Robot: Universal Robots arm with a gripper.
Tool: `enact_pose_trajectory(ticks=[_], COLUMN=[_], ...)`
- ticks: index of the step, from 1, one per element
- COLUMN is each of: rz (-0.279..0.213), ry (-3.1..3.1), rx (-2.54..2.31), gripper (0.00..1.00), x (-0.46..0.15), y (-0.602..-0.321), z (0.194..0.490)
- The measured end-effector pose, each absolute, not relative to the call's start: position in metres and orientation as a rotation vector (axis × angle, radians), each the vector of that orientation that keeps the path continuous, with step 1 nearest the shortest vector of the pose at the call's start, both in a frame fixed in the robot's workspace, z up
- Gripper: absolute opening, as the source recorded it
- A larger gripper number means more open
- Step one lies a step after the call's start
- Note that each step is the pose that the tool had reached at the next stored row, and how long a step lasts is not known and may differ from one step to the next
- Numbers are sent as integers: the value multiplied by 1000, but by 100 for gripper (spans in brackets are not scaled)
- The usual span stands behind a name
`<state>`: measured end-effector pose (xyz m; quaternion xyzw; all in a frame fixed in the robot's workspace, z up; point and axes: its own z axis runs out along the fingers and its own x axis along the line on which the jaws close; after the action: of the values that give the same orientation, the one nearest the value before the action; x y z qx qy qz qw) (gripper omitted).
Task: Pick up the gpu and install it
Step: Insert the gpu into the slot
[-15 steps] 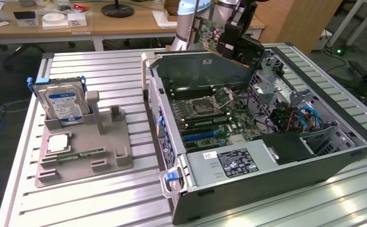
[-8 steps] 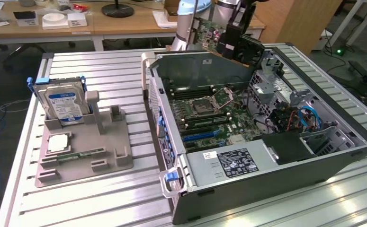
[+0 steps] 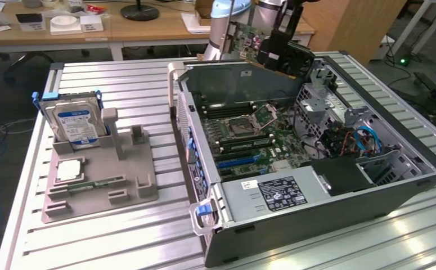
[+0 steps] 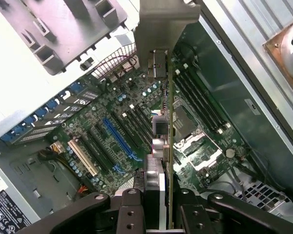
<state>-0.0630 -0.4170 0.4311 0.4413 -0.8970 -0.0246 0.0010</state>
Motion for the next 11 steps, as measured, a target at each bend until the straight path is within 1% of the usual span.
enact_pose_trajectory(ticks=[11], rz=[-83], ry=[-2758], rx=[1497], gripper=[28], x=[-63], y=[-417], z=[431])
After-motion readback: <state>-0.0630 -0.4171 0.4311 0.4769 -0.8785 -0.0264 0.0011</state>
